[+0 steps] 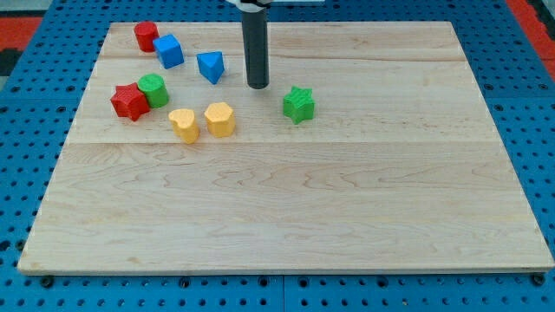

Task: Move the triangle close to the green circle

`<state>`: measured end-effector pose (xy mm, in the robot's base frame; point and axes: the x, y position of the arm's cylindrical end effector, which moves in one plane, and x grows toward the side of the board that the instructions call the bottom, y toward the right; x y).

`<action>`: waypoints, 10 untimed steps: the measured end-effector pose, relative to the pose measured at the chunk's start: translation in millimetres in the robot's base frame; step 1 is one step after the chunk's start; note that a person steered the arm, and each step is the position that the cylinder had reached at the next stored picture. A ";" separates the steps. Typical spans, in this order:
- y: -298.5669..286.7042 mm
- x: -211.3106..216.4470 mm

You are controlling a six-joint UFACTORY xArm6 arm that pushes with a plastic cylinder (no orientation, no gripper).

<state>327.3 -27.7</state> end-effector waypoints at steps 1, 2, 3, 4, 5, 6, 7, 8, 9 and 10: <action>-46.9 -34.1; -65.1 -34.9; -93.7 -41.1; -115.0 -10.9; -134.9 5.6; -106.5 -18.1; -111.8 -43.4; -142.9 -33.5; -163.0 -21.9; -170.1 -15.7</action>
<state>311.6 -197.8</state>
